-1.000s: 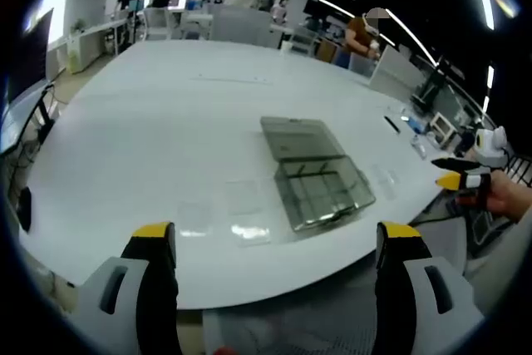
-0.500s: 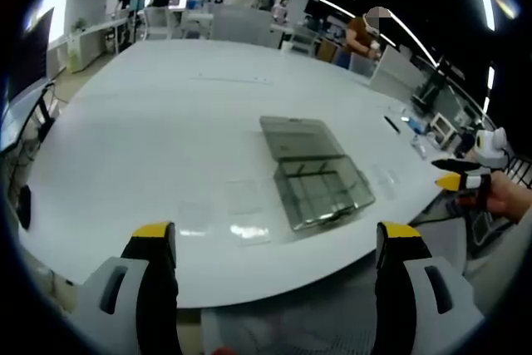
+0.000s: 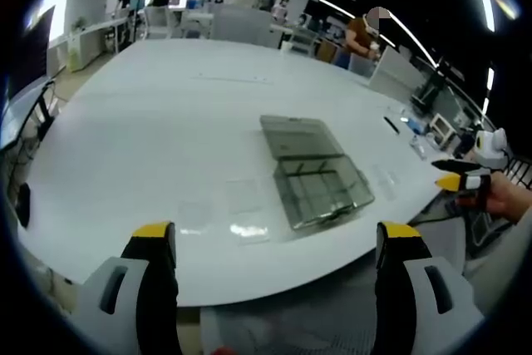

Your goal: Insert the divider into the dual guide fixture by aligning both edges with the guide slots and pushing it downward to the bottom, including one-sided entry, uneven engagement, binding, and posture correction.

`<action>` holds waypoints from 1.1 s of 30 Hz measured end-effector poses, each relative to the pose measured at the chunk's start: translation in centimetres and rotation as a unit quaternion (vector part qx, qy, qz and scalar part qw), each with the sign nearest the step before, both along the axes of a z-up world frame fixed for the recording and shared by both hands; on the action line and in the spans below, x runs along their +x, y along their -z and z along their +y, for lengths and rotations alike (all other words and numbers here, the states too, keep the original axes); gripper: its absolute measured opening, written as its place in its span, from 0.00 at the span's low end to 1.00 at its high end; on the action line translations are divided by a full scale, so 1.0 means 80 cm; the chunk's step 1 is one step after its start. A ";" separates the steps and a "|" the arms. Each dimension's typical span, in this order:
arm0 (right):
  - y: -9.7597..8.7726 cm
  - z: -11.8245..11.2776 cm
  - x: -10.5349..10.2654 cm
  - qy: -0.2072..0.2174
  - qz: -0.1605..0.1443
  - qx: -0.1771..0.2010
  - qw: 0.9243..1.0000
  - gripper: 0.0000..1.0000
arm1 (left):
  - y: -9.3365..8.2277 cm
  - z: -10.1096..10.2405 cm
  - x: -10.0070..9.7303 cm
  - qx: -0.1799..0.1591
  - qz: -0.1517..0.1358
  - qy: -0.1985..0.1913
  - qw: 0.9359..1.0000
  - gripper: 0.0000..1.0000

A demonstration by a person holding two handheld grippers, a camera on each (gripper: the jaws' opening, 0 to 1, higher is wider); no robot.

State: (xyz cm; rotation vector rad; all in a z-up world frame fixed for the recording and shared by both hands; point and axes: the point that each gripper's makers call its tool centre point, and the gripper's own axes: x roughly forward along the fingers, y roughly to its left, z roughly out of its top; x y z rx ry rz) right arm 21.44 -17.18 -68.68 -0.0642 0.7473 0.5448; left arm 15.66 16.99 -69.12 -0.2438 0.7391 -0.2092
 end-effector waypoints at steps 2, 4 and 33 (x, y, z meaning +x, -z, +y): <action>0.000 0.000 0.000 0.001 0.000 0.000 1.000 0.93 | 0.000 -0.001 0.000 -0.001 0.000 0.001 1.000 0.99; -0.001 -0.001 0.000 0.002 0.000 0.000 1.000 0.93 | 0.001 -0.001 0.000 -0.001 0.001 0.002 1.000 0.99; -0.001 0.001 0.003 -0.002 0.003 -0.001 1.000 0.90 | 0.001 -0.009 -0.001 -0.005 0.003 0.009 1.000 0.99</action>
